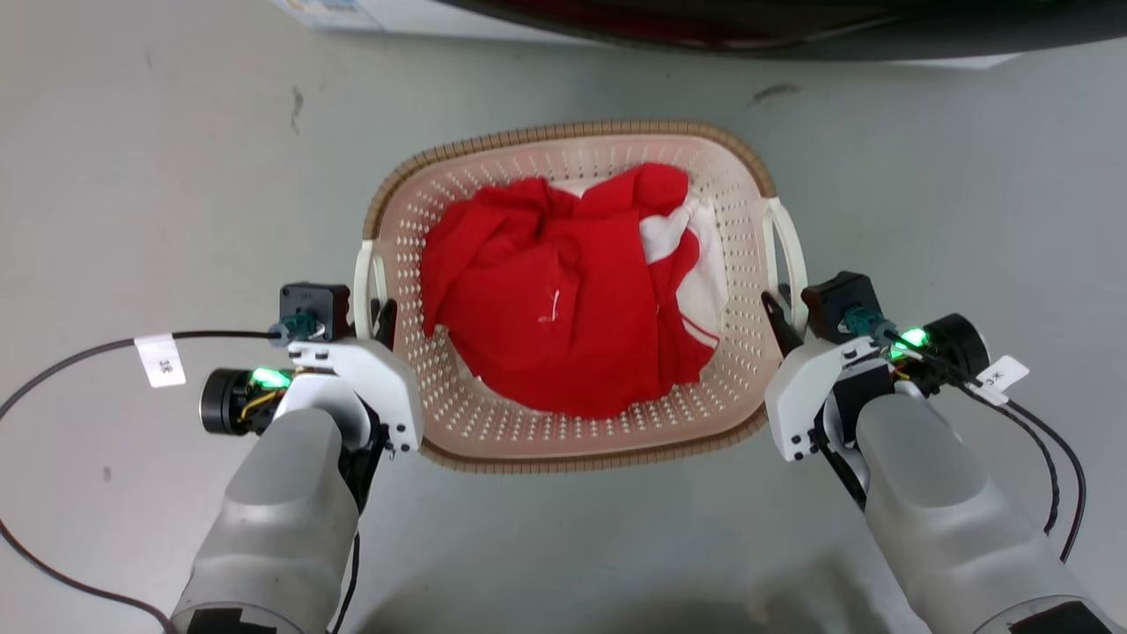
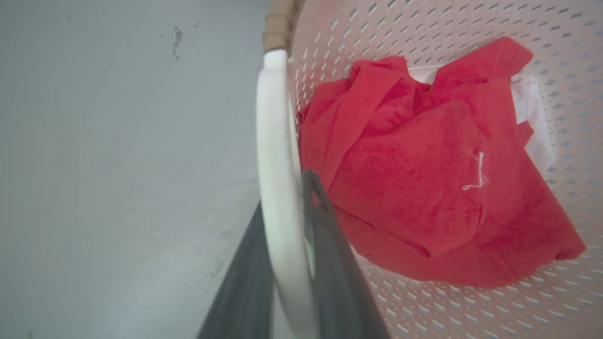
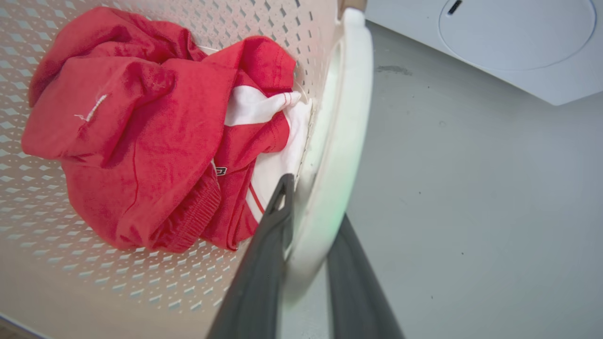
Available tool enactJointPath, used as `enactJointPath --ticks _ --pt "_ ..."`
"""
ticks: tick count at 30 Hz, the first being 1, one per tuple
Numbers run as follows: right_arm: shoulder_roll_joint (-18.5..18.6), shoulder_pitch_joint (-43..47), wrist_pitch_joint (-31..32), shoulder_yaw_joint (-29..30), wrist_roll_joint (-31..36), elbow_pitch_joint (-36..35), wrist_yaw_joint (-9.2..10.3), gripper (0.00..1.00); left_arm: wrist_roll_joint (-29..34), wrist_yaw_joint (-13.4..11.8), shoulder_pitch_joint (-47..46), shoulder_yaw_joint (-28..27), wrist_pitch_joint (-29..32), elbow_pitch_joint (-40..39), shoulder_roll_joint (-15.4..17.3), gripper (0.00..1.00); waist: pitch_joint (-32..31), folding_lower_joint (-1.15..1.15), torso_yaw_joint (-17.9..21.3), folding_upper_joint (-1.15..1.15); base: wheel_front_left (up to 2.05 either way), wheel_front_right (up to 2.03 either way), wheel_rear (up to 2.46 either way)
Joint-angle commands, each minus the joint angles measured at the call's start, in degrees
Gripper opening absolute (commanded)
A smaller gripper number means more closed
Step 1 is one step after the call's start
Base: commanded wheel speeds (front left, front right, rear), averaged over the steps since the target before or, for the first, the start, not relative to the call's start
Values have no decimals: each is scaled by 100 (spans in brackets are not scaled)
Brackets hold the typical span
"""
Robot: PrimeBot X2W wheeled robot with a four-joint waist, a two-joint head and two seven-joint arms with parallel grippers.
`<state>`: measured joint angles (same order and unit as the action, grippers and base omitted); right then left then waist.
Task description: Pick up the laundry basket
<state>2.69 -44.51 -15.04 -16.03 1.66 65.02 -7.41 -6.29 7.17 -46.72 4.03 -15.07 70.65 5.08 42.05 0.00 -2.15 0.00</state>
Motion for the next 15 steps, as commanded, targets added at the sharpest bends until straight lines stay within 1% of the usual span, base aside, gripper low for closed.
enactJointPath --ticks 1,5,9,15 --pt "35 60 -22 -93 -91 63 -14 0 5 8 72 39 -16 58 88 0 -324 0 83 0 0 0 0" --pt "36 154 -18 -378 -423 271 -14 0 -30 15 158 112 15 186 102 0 -761 0 180 0 0 0 0" --pt "33 298 100 -744 -797 368 -15 0 -59 24 346 222 175 260 113 0 -1281 0 291 0 0 0 0" --pt "22 603 439 -1278 -1315 389 -16 0 -263 26 680 314 469 294 42 0 -2039 0 415 0 0 0 0"
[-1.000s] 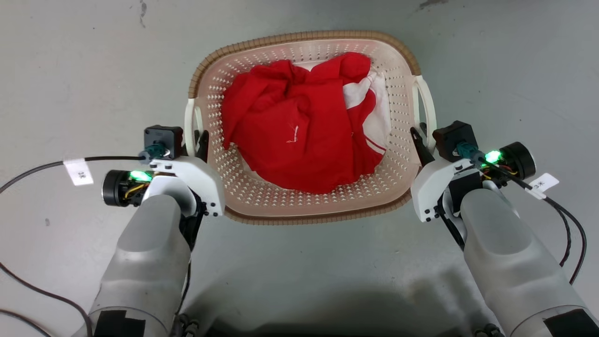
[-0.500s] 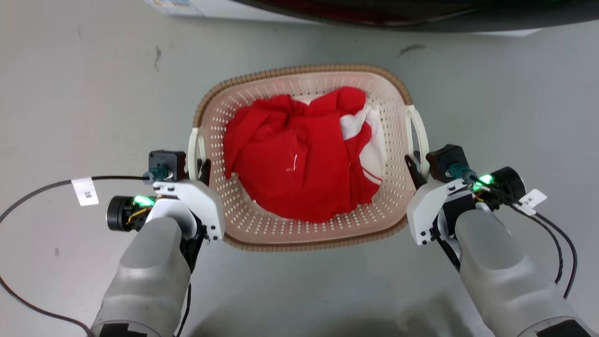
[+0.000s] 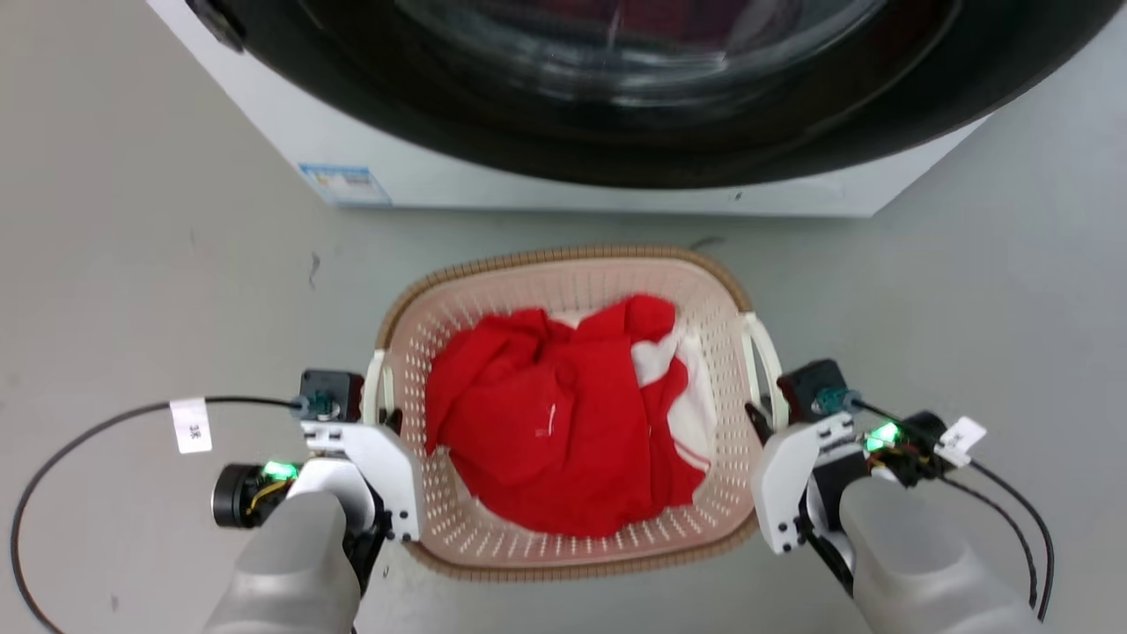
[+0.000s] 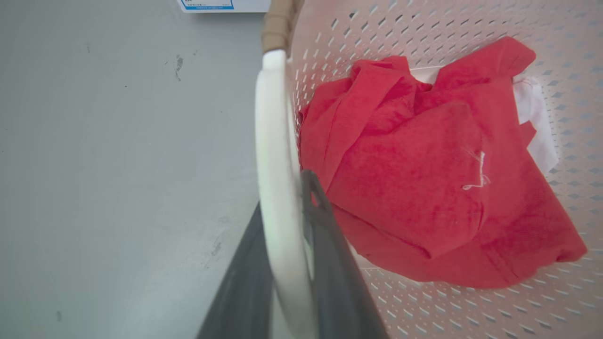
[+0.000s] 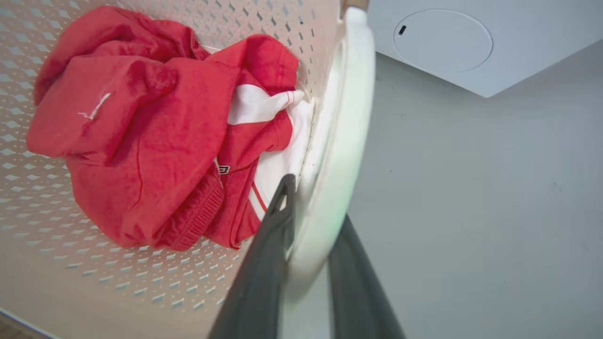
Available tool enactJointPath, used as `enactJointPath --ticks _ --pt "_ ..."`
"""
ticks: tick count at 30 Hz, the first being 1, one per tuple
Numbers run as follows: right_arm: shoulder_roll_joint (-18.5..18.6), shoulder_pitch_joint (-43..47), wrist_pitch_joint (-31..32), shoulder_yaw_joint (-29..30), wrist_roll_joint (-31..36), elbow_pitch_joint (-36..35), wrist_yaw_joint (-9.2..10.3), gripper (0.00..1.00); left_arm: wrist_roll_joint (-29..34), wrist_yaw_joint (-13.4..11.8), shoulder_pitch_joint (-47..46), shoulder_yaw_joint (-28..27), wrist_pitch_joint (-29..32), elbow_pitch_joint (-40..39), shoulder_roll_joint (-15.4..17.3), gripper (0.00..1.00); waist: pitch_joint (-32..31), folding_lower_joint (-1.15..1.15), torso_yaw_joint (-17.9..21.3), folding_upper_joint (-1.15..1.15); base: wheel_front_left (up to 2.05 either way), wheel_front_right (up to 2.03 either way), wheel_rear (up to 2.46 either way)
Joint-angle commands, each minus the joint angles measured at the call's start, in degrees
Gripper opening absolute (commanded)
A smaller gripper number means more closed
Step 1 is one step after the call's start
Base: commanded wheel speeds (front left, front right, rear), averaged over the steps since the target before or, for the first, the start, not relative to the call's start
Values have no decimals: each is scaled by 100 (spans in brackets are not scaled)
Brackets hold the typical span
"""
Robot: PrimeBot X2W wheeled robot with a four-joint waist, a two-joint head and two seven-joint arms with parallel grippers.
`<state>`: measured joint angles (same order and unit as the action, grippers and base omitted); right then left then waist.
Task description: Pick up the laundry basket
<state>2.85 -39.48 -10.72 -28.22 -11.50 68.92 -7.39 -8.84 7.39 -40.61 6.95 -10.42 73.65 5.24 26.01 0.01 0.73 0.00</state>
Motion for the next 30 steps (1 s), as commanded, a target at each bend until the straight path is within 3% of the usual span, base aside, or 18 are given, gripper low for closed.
enactJointPath --ticks 1,17,30 --pt "4 157 68 -142 -87 4 -18 0 -43 4 140 51 45 -5 21 0 -572 -1 143 0 0 0 0" --pt "2 909 966 -943 -1015 186 -17 0 -761 6 1060 733 930 3 -38 0 -2375 -1 334 0 0 0 0" --pt "4 1027 1537 -1303 -1511 216 -17 0 -1309 6 1203 1360 1496 -101 148 0 -2814 -1 304 0 0 0 0"
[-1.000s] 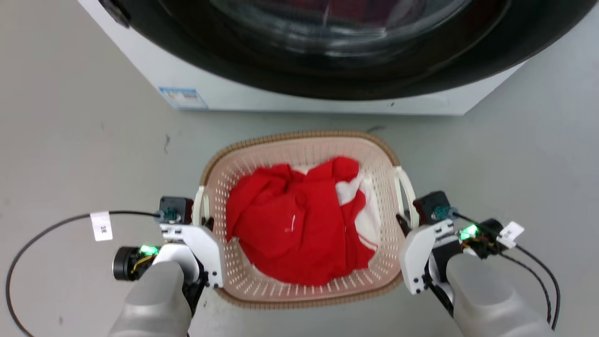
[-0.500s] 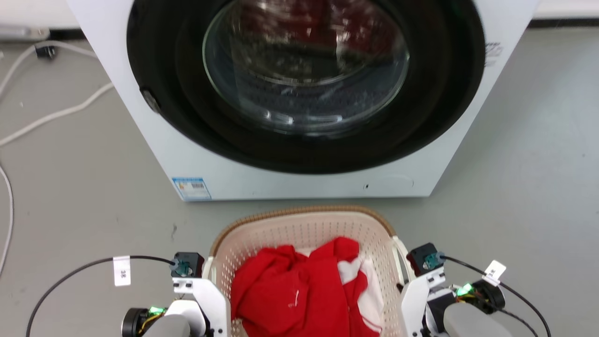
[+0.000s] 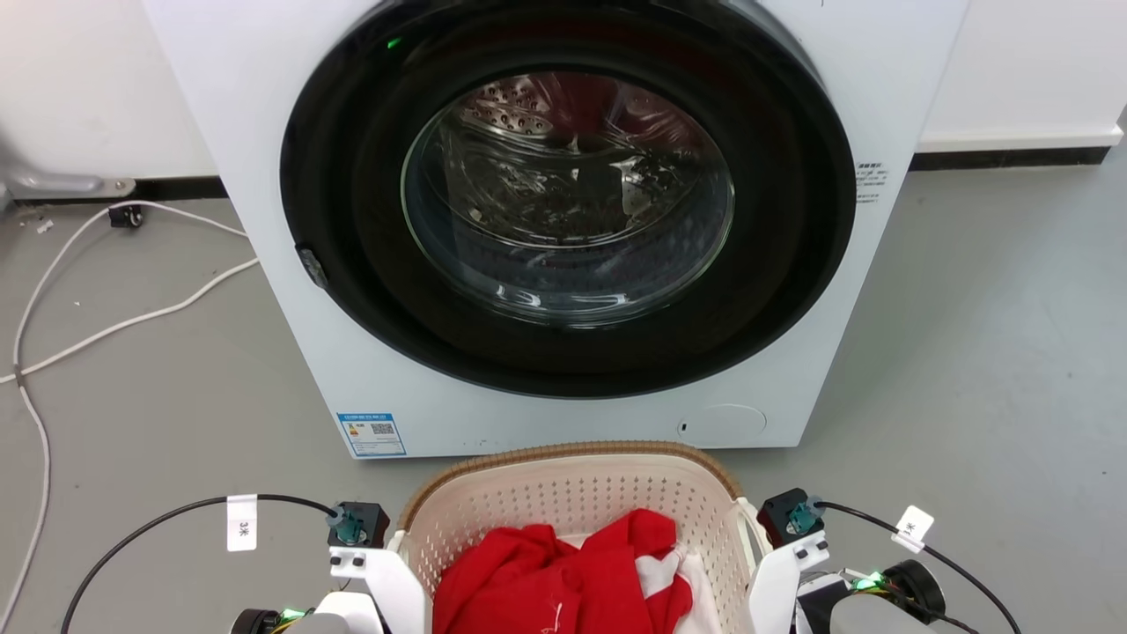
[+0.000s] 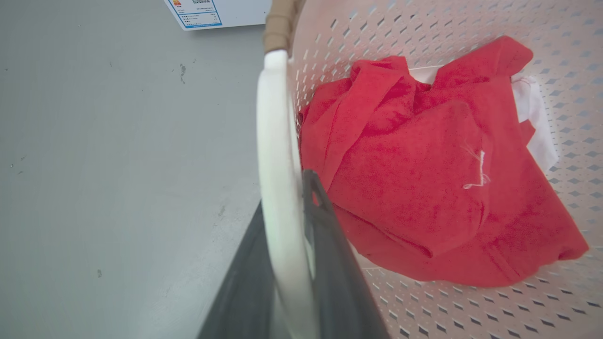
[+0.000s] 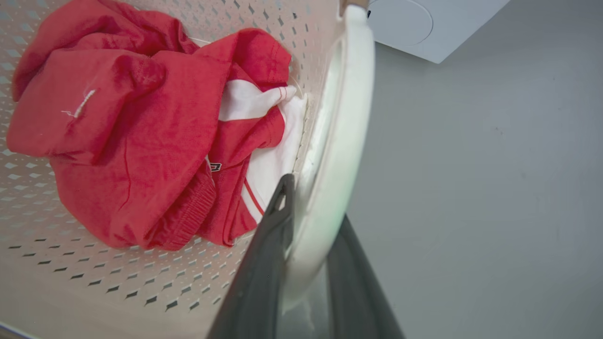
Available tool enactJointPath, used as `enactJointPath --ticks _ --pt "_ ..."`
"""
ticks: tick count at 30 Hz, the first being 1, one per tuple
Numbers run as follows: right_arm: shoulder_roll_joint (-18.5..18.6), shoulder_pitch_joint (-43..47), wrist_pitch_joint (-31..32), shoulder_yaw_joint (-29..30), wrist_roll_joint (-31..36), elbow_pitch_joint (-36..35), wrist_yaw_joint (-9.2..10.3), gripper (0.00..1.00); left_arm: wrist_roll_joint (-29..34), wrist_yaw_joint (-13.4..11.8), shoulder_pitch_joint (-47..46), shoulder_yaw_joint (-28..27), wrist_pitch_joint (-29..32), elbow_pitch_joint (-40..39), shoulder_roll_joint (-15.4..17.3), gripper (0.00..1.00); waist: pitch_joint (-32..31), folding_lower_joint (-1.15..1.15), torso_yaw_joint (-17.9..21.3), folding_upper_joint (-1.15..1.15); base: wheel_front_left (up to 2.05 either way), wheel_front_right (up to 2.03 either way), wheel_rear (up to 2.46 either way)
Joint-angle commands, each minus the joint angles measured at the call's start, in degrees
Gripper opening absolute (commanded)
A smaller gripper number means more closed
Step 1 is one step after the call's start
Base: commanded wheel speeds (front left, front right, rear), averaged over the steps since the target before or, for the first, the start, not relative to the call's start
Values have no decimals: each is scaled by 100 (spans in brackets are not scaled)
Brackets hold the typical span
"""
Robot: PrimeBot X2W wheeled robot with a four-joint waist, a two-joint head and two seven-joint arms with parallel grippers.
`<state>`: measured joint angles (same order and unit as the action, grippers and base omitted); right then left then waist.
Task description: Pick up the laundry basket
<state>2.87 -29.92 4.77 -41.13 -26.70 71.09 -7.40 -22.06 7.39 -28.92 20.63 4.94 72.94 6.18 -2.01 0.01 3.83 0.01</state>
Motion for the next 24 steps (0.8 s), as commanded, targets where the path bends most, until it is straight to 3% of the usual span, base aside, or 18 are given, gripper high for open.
enactJointPath --ticks 1,12,24 --pt "2 72 24 -42 -30 0 -16 0 -32 6 54 47 24 -28 60 0 -41 -1 -6 -1 0 0 0" --pt "10 -2 314 -326 -284 91 -16 0 -473 7 125 498 356 -130 142 0 -192 -1 -29 -1 0 0 0" --pt "12 -123 340 -523 -483 158 -16 0 -823 7 7 873 330 -162 210 0 -156 -1 -49 -1 0 0 0"
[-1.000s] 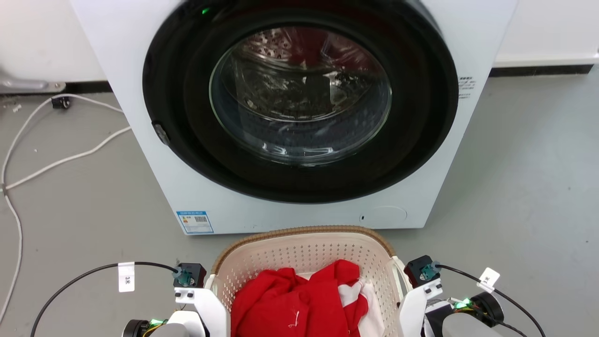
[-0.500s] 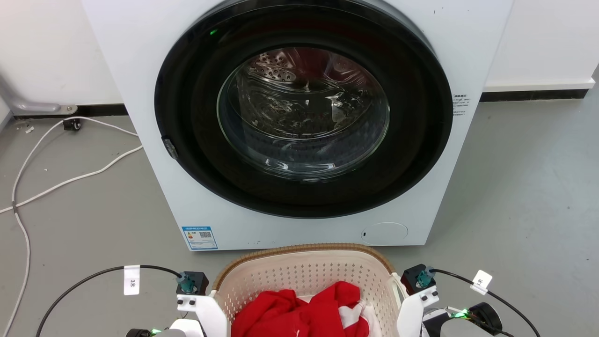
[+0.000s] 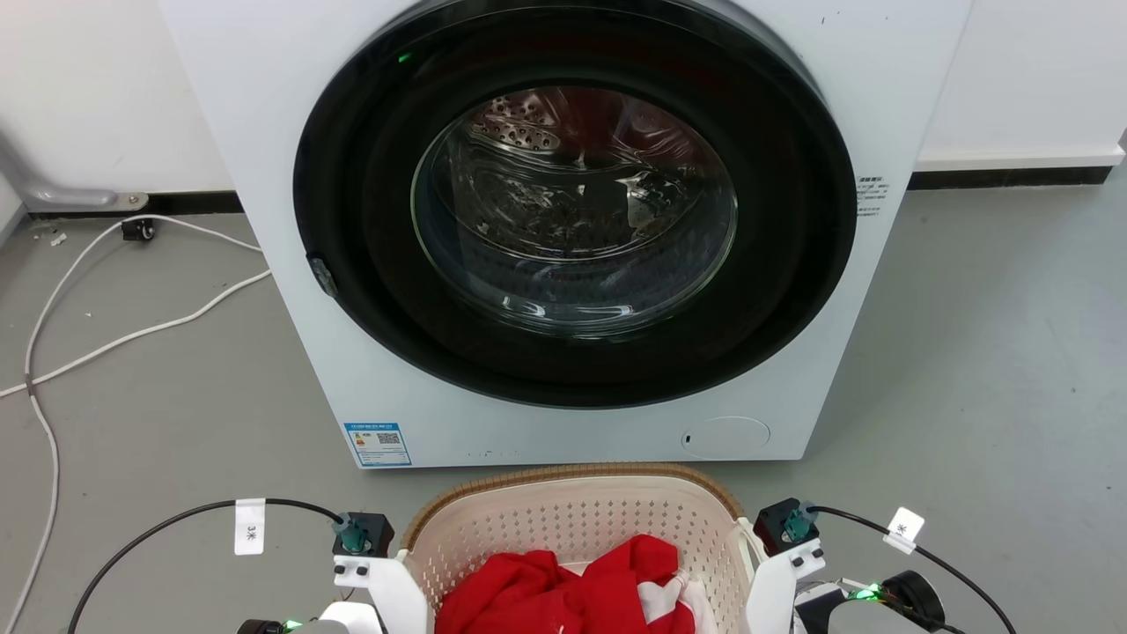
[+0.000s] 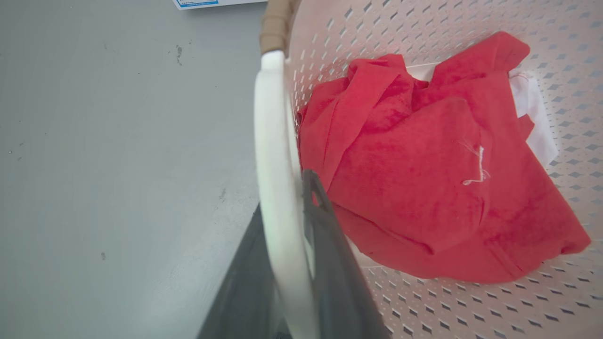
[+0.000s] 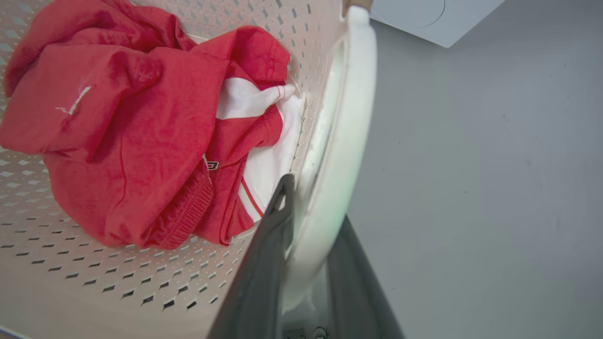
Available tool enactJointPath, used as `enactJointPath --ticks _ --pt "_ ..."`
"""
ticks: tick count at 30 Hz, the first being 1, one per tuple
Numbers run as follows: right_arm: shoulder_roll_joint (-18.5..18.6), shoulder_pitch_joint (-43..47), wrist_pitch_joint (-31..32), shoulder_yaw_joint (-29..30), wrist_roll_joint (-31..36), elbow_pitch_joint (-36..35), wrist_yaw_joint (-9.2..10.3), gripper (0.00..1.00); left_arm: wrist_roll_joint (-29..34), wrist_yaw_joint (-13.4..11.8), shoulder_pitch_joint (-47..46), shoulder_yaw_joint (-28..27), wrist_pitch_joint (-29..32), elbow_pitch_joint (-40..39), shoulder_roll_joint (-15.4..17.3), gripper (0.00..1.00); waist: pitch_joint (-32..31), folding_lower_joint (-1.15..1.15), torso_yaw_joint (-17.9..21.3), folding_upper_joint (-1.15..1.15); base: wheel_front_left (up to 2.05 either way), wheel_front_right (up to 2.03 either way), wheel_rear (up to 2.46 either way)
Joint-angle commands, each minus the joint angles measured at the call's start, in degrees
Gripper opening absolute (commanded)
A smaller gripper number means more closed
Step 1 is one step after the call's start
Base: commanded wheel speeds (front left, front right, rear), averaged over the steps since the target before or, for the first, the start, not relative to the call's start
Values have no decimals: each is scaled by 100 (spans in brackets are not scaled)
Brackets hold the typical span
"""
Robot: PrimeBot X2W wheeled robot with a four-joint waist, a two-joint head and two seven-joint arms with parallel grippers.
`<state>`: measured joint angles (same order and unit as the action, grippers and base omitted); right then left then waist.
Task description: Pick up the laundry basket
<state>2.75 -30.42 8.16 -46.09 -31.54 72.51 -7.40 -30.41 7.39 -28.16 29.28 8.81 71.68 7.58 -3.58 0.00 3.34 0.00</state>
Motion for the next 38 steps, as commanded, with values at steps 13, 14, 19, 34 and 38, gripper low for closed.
enactJointPath --ticks 13,14,19,34,38 --pt "26 -112 -44 -174 -189 68 -16 0 -300 7 -106 276 -104 34 108 0 19 0 4 0 0 0 0" --pt "26 -115 -50 -184 -207 70 -16 0 -310 7 -110 291 -108 38 110 0 20 0 4 0 0 0 0" --pt "26 -112 -60 -220 -277 85 -16 0 -395 7 -122 380 -145 58 116 0 24 0 9 0 0 0 0" --pt "26 -114 -75 -335 -363 116 -16 0 -641 7 -172 626 -208 85 137 0 36 0 -1 0 0 0 0" --pt "26 -133 -78 -382 -405 119 -16 0 -715 7 -197 695 -216 90 149 0 53 0 -6 0 0 0 0"
